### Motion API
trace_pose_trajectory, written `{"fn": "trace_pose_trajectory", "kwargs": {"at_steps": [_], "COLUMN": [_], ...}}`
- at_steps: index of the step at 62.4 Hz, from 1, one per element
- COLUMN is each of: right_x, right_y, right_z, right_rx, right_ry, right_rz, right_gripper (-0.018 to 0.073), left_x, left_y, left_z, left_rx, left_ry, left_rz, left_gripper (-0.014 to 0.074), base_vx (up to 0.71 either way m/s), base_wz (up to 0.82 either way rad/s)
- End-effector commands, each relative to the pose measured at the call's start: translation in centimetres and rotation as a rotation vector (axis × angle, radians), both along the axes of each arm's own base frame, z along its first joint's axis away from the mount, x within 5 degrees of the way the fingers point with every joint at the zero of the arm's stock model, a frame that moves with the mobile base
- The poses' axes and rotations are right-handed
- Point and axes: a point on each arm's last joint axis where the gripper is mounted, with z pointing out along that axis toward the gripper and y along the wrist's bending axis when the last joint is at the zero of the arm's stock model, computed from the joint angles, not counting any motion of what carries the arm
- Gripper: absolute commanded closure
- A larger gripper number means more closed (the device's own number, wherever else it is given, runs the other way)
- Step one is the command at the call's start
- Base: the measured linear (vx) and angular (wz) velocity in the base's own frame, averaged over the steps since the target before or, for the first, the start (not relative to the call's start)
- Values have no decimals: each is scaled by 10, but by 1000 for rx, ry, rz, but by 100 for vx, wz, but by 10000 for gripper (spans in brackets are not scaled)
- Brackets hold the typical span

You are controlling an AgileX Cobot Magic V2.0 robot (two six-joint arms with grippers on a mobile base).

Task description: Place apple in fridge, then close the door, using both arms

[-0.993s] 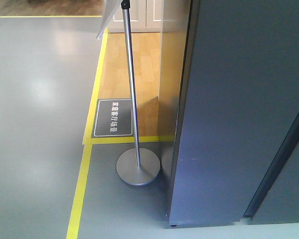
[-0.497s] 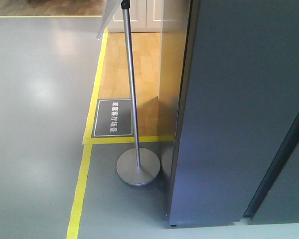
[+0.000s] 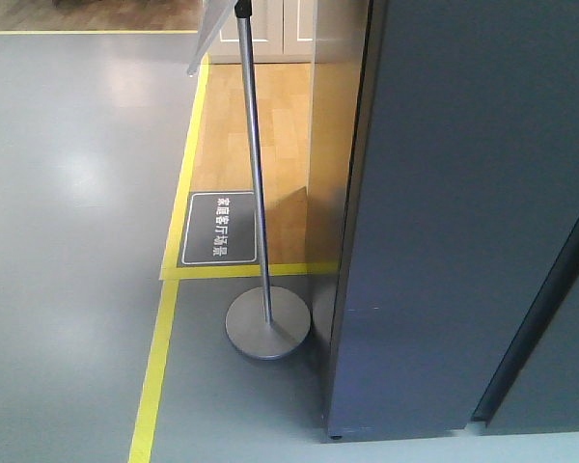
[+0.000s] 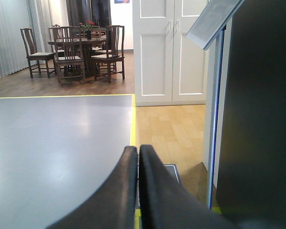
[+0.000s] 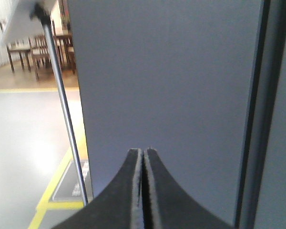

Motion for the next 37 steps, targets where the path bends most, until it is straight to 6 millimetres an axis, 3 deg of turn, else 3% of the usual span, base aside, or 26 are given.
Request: {"fn": "trace_pose_trajectory", "kwargs": {"at_steps": [1, 37], "right_x": [-1, -1], "right_y": [0, 0], "right_z": [6, 5], "right_rx": [-10, -9], "right_ry": [-109, -103], "right_rz": [-1, -1], "right_gripper": [563, 563], "left_x": [-1, -1], "left_y": [0, 0], "left_z": [1, 1], "left_rx": [-7, -7], "left_ry": [-76, -76], "left_rz": [-1, -1], "left_gripper": [603, 603], "base_vx": [0, 0], "base_wz": [0, 0]}}
